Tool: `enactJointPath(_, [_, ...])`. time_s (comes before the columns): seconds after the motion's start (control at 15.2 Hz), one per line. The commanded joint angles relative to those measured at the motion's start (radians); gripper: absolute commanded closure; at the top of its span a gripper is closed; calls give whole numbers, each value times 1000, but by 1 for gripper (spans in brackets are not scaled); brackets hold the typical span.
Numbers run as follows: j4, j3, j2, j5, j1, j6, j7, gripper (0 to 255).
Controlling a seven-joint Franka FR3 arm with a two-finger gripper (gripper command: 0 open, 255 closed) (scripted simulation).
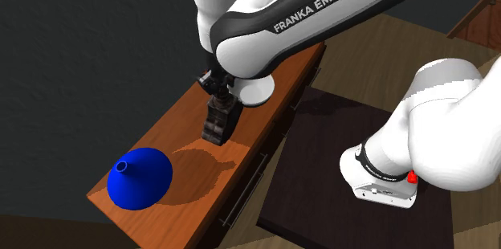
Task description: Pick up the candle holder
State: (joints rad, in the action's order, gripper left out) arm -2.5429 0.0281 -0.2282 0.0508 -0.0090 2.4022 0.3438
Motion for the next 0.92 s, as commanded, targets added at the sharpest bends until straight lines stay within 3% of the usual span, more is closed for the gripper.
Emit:
enactJointPath(0.0, [11, 0, -15, -1, 0, -25, 1, 255])
enactJointPath(0.86, [104, -2, -103, -5, -2, -206, 7, 255])
